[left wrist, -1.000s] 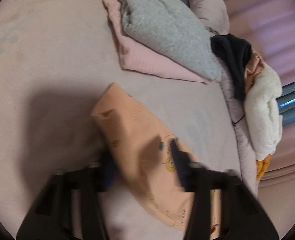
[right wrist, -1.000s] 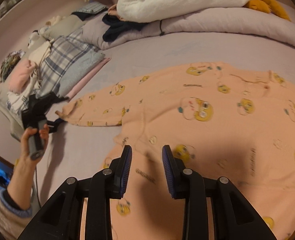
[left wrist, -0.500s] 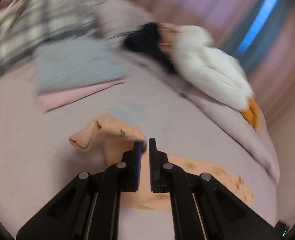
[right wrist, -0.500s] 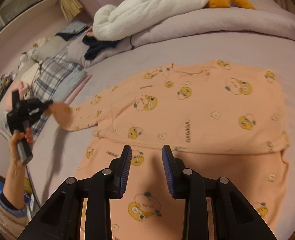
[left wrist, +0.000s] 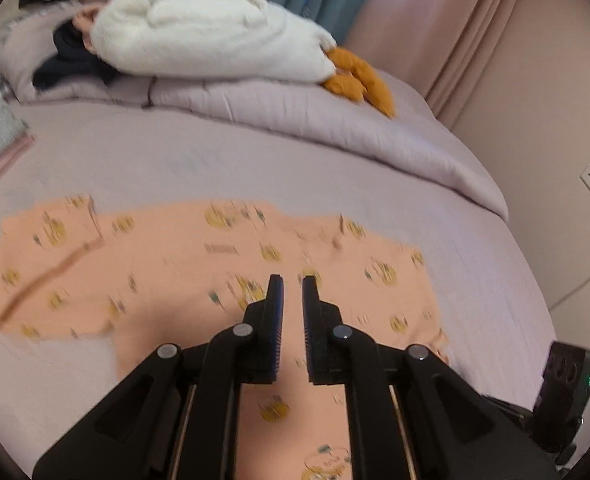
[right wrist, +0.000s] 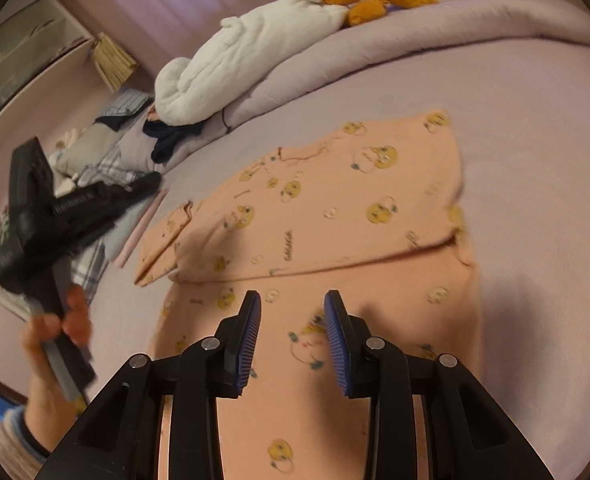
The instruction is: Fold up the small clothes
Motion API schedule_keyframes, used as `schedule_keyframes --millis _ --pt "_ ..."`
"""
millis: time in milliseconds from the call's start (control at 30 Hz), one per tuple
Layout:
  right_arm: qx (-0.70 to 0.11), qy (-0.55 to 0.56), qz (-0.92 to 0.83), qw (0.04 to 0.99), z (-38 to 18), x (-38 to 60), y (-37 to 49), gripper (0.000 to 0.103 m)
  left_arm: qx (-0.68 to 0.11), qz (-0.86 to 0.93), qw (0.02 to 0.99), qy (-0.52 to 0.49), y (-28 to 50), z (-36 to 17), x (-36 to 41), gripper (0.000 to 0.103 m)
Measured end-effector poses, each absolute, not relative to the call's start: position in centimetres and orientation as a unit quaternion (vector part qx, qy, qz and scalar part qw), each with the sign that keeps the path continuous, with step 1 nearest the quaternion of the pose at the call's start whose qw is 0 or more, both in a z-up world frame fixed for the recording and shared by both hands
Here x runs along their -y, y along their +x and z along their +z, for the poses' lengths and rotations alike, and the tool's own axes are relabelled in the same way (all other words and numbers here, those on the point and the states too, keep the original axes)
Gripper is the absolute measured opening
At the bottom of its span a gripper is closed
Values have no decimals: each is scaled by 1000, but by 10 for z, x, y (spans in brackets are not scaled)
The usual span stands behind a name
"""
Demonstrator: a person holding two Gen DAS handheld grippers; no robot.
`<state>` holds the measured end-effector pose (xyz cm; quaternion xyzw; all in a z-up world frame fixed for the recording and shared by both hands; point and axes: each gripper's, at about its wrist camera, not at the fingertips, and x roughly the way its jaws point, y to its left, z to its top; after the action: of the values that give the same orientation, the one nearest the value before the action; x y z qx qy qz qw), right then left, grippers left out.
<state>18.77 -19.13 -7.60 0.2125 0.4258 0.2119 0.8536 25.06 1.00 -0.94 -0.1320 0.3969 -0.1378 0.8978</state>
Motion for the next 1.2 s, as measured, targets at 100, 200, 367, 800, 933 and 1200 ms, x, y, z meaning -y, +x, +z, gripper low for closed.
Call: schedule_keyframes --millis 100,200,367,800,933,1200 --pt "-439 228 237 836 -81 183 192 47 -403 -125 895 -142 242 -17 -27 42" --pt "-449 244 270 816 -85 155 205 51 -399 -92 900 -148 233 -22 -63 60" --pt "-469 256 327 780 -90 73 245 51 -401 -18 902 -159 211 -32 -145 63" --pt "-522 261 309 751 -105 -77 348 51 -404 32 883 -237 194 -73 -245 66" --pt "-527 284 300 742 -117 -85 359 51 -408 25 880 -241 196 -80 -252 66" --pt "-528 260 272 761 -118 -109 375 11 -412 20 877 -248 195 -81 -255 66"
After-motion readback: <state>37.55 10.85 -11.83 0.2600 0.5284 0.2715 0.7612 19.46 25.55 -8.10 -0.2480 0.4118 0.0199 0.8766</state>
